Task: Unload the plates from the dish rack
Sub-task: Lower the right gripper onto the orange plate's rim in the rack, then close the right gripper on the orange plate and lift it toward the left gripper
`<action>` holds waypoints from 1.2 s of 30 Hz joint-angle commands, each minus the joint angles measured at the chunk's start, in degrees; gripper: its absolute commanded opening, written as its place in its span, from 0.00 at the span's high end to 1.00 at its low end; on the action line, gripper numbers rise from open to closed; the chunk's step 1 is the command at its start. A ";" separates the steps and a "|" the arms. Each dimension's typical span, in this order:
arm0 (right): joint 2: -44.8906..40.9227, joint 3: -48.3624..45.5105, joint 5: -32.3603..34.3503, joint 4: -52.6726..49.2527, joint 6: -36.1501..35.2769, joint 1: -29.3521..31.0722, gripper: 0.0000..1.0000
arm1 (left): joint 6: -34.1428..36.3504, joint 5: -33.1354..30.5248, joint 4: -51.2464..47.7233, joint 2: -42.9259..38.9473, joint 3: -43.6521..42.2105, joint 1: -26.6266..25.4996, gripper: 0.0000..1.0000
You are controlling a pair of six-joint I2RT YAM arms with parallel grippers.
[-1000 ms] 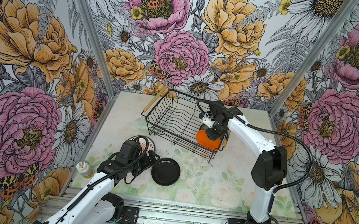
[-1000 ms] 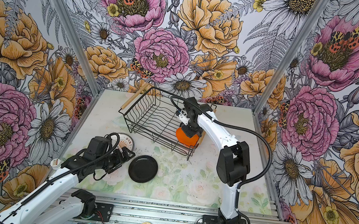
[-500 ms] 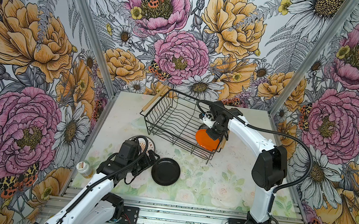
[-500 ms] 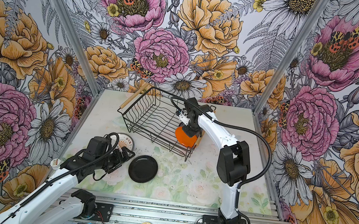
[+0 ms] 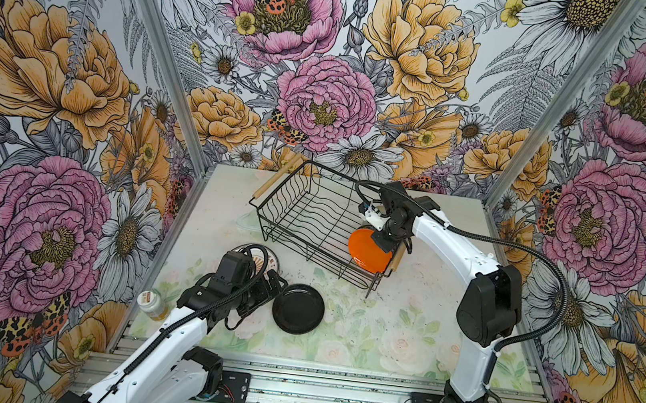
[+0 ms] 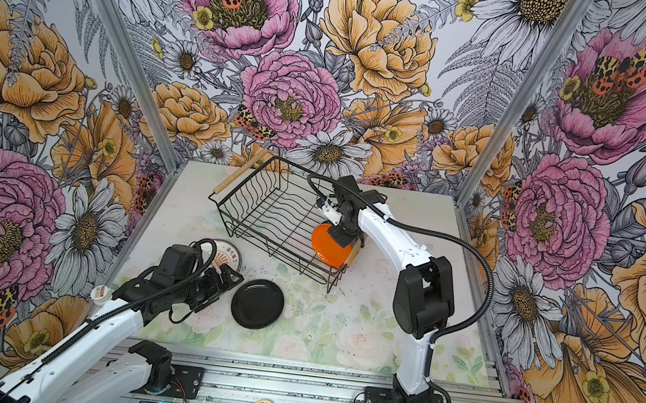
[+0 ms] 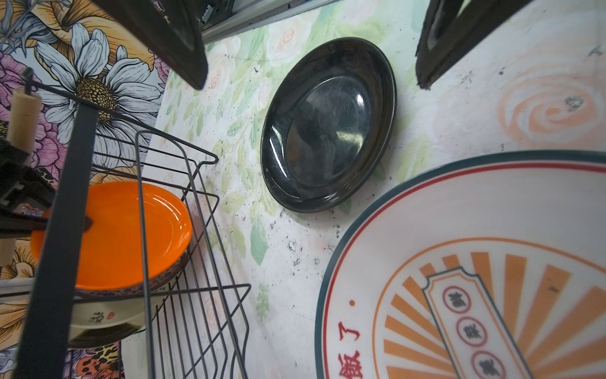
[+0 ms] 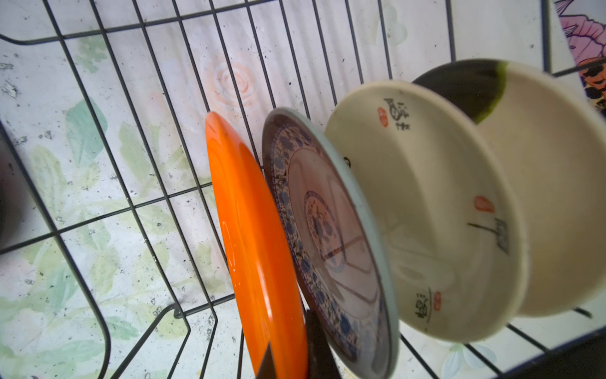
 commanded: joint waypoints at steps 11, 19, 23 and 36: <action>-8.16 1.61 -3.40 -1.19 -1.81 0.24 1.00 | 1.06 -0.15 0.55 0.05 2.04 0.36 0.01; -12.14 3.11 -7.53 -1.11 -1.32 0.26 1.00 | 0.99 -0.66 0.58 -1.41 3.17 0.27 0.01; -14.23 4.29 -9.19 -0.81 -0.98 0.24 1.00 | 0.64 -0.74 0.93 -2.45 4.56 -0.02 0.01; -35.46 -6.28 -23.41 15.66 7.71 0.30 1.00 | 1.33 0.53 4.80 -5.75 5.41 -3.54 0.01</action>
